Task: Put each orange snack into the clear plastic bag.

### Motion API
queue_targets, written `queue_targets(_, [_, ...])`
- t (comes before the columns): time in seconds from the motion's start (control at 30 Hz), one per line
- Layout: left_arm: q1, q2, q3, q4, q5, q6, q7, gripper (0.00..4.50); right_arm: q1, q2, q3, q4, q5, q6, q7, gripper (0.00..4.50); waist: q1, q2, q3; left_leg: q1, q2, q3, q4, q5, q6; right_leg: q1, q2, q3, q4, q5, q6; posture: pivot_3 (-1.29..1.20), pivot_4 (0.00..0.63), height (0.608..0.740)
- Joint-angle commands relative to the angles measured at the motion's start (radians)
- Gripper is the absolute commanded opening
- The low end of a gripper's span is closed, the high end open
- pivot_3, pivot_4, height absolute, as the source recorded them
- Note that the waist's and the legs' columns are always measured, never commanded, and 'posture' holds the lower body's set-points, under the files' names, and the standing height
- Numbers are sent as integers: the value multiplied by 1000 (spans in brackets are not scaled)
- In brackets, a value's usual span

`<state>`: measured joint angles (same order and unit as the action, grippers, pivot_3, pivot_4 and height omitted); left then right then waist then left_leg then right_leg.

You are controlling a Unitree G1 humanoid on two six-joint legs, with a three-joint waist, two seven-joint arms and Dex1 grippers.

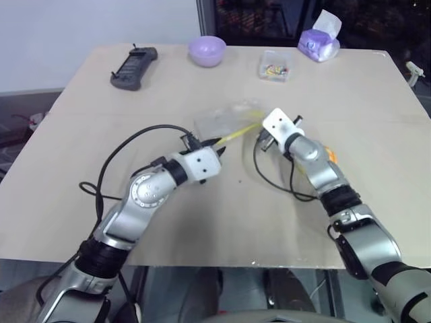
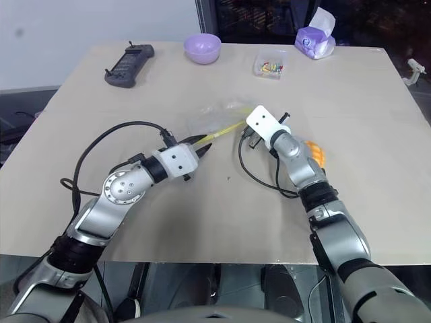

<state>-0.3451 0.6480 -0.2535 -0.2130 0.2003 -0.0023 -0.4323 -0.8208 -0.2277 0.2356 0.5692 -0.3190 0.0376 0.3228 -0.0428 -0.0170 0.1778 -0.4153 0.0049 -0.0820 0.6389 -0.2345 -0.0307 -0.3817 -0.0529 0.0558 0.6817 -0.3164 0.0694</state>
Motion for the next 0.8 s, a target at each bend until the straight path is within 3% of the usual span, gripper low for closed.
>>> queue_targets(0.03, [1, -24, 32, 12, 26, -25, 24, 1067, -17, -2, -6, -29, 5, -3, -6, 0, -1, 0, 0, 0, 0, 0, 0, 0, 0, 0, 0, 0, 0, 0, 0, 0, 150, 740])
queue_targets(0.1, [-2, -39, 42, 28, 33, -24, 30, 1067, -16, -3, -6, -29, 6, -4, -5, 0, -2, 0, 0, 0, 0, 0, 0, 0, 0, 0, 0, 0, 0, 0, 0, 0, 150, 740])
queue_targets(0.3, [-3, -49, 41, 61, 63, -48, 22, 3720, -24, -8, -7, -21, 7, -7, -2, 0, -2, 0, 0, 0, 0, 0, 0, 0, 0, 0, 0, 0, 1, 0, 0, 0, 150, 740])
queue_targets(0.8, [-48, -111, 41, 148, 147, -44, 73, 3720, -25, -4, -5, -39, 11, -5, 6, 0, -2, 0, 0, 0, 0, 0, 7, 0, 0, 0, 0, 0, 8, 0, 0, 0, 150, 740])
